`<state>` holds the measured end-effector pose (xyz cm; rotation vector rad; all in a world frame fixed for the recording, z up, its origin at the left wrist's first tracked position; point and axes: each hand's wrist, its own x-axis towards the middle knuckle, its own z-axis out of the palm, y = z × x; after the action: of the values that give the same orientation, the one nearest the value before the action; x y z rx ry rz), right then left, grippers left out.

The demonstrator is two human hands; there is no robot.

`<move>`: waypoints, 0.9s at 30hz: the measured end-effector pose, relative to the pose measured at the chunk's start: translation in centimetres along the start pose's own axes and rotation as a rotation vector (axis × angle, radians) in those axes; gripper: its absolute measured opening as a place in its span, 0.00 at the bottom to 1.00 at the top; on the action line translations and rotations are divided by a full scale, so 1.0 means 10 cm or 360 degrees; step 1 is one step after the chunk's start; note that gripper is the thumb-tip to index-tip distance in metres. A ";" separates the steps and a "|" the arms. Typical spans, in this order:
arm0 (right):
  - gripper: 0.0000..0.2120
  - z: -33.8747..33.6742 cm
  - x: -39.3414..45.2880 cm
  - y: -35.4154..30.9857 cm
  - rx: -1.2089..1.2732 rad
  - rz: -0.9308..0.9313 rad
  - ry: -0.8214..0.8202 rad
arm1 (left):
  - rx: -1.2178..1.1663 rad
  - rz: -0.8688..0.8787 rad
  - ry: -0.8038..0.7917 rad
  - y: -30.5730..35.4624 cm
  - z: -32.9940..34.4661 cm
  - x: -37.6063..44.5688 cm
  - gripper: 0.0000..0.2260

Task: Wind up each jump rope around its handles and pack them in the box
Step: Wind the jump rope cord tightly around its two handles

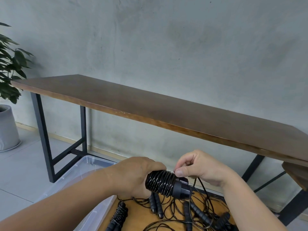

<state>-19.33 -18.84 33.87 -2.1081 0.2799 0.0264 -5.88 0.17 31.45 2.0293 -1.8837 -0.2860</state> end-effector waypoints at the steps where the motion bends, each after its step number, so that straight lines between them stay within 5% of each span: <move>1: 0.11 0.03 0.01 0.07 0.0118 0.0014 0.0020 | -0.0112 -0.0023 -0.0016 0.00 -0.01 -0.01 0.13; 5: 0.13 0.18 0.05 0.31 0.0797 0.0043 0.0066 | -0.0542 -0.0080 -0.0034 0.01 -0.02 -0.04 0.19; 13: 0.07 0.78 0.13 0.33 0.1653 0.0056 0.0562 | -0.0933 -0.0238 0.0304 -0.09 0.15 0.05 0.16; 19: 0.14 1.07 0.05 0.26 0.1465 0.0215 0.0884 | -0.0594 -0.0336 0.0450 -0.14 0.22 0.10 0.18; 27: 0.16 1.09 -0.02 0.23 0.0853 0.0406 0.0886 | -0.0039 -0.0415 0.0493 -0.14 0.31 0.16 0.21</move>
<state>-19.02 -10.73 26.20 -1.5002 0.7929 -0.4431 -5.59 -1.71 28.24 2.1592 -1.4282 -0.0533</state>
